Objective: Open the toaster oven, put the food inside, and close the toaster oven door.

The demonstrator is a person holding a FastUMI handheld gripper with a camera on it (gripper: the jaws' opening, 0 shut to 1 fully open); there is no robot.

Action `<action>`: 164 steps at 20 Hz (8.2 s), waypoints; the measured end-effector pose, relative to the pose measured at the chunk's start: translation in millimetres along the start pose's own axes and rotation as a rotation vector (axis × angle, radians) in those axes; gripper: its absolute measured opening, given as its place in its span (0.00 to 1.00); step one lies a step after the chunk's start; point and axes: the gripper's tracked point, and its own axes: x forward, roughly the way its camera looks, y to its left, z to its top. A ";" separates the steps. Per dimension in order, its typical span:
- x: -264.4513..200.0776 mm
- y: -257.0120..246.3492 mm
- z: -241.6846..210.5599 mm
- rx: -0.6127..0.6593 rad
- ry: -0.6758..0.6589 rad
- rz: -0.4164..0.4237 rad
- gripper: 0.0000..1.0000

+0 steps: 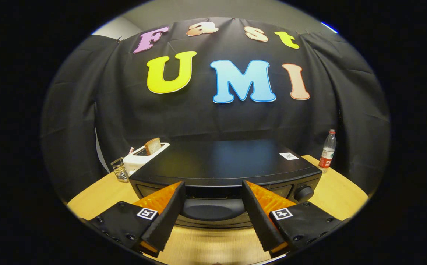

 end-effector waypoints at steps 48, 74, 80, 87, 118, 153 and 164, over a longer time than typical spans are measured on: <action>-201.9 -33.4 -96.6 0.065 0.375 0.119 0.98; -184.7 -160.1 -215.5 0.249 1.059 0.299 0.57; -176.3 -171.1 -220.5 0.311 1.134 0.256 0.06; -178.1 -170.3 -220.5 0.343 1.225 0.305 0.01; -145.4 -6.7 -97.1 0.930 0.794 0.287 0.02; 20.1 10.0 -79.9 1.494 0.360 -0.145 0.42; -66.9 17.9 -73.1 0.766 0.376 0.080 0.97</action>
